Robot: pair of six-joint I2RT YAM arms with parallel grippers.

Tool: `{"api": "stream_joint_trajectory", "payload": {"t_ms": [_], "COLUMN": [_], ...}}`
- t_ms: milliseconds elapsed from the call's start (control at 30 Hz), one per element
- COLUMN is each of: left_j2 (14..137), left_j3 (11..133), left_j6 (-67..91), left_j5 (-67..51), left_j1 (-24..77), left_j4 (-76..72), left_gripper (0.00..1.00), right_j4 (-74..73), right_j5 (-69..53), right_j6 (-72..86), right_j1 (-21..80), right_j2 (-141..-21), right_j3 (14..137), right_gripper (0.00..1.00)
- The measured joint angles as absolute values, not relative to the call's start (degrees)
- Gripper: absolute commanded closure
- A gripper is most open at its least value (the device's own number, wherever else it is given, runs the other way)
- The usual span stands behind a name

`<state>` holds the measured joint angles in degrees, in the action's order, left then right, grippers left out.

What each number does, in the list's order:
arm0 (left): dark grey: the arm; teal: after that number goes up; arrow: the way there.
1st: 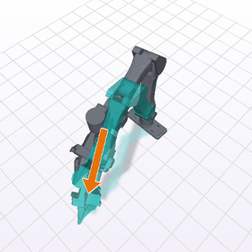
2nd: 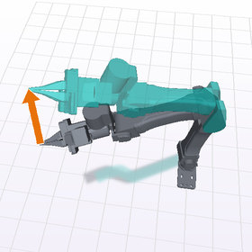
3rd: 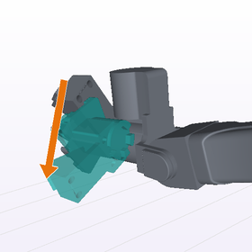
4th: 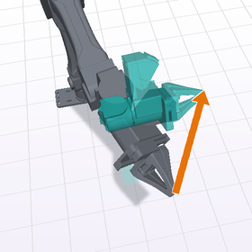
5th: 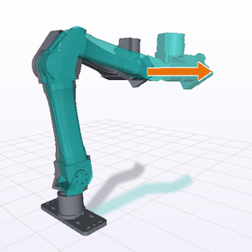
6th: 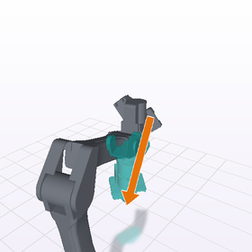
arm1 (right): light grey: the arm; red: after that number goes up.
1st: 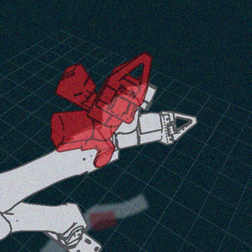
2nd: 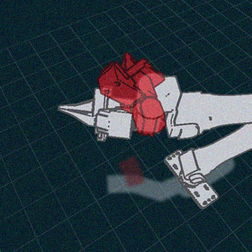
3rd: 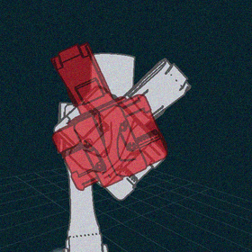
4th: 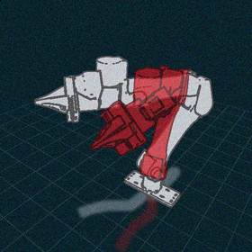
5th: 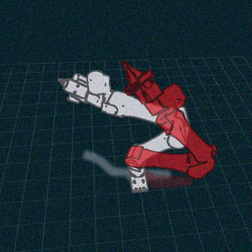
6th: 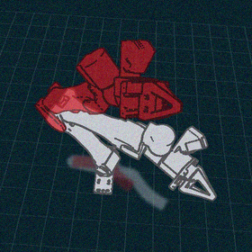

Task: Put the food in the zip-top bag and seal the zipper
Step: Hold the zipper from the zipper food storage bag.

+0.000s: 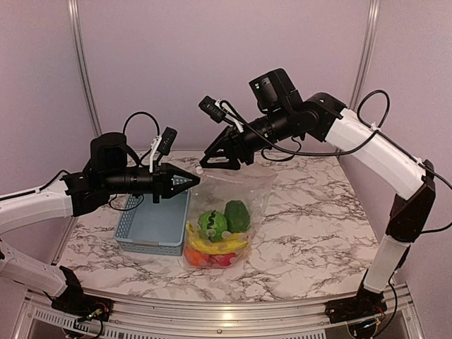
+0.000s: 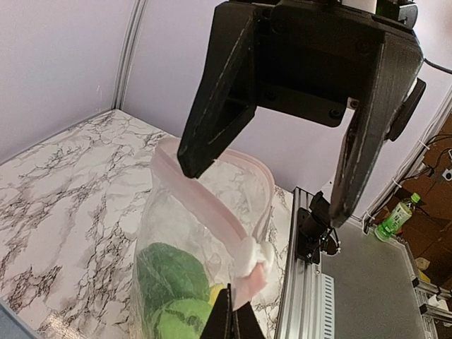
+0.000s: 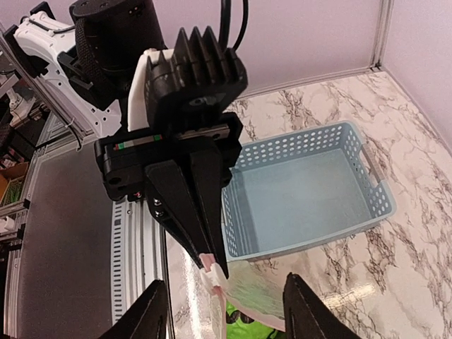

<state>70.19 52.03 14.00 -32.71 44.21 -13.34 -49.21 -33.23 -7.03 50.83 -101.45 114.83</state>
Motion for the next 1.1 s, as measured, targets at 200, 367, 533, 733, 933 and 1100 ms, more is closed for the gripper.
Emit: {"api": "stream_joint_trajectory", "payload": {"t_ms": [200, 367, 533, 733, 933, 1100], "left_j2": [68.1, 66.8, 65.6, 65.0, 64.9, 64.9], "left_j3": [50.5, 50.2, 49.6, 49.6, 49.6, 49.6], "left_j6": [13.2, 12.4, 11.8, 10.9, 9.9, 9.5], "left_j5": [-32.4, -32.3, -31.9, -31.5, -30.9, -30.5], "left_j1": [44.2, 44.2, 44.1, 43.9, 43.8, 43.7], "left_j4": [-11.9, -10.2, -9.2, -8.2, -8.0, -8.1], "left_gripper": [1.0, 1.0, 1.0, 1.0, 1.0, 1.0], "right_j4": [-48.7, -48.6, -48.6, -48.7, -49.1, -49.3], "right_j5": [-33.6, -33.0, -32.4, -30.3, -28.1, -27.4], "right_j6": [-9.1, -10.2, -10.6, -10.8, -11.0, -11.1], "right_j1": [54.1, 56.2, 56.4, 56.4, 56.4, 56.4], "right_j2": [-103.8, -106.0, -106.1, -106.1, -106.1, -106.0], "right_j3": [114.8, 114.8, 114.9, 114.9, 115.3, 115.4], "right_gripper": [0.49, 0.62, 0.71, 0.8, 0.87, 0.85]}}
